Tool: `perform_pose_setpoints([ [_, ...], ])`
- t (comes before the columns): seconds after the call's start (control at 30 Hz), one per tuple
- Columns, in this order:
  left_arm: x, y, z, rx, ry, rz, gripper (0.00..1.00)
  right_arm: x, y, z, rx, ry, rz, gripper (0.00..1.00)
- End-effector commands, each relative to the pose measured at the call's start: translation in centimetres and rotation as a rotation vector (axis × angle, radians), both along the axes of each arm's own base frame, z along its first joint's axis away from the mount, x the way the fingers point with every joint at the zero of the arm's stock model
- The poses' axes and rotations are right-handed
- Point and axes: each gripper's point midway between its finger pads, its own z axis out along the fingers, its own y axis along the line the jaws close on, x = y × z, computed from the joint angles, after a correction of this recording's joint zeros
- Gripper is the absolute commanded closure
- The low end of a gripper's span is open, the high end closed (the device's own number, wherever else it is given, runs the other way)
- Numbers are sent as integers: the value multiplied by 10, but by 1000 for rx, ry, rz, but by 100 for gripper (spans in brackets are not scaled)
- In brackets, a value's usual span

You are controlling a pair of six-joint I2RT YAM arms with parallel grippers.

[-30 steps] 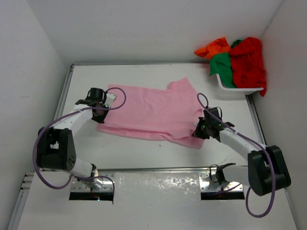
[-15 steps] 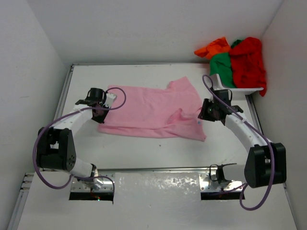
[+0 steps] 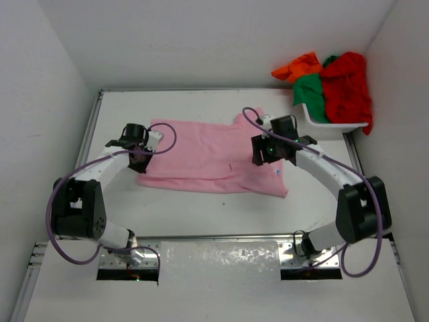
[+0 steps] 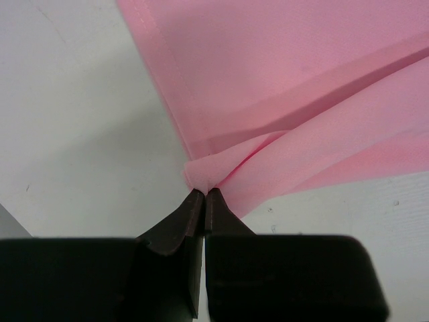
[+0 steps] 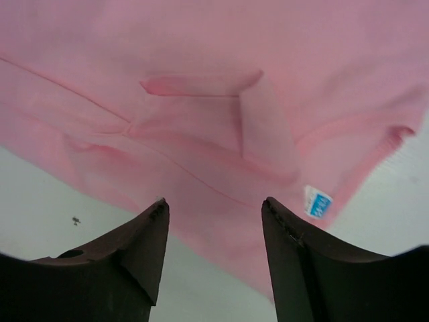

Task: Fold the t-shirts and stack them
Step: Flatten out the tshirt

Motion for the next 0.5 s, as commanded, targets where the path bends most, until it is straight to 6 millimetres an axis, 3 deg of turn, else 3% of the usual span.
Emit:
perform_pose_setpoints([
  [0.0,7,1,5,-17,-41,9,100,29,8,-11,-88,-38,52,42],
  [0.17,4,2,4,-10,-34,12,100,53,19,-30,-117,-7,112,38],
  [0.2,4,3,4,-8,-34,15,100,54,20,-42,-134,19,118,38],
  [0.47,4,5,1,0,-24,23,100,78,19,-61,-191,15,112,41],
])
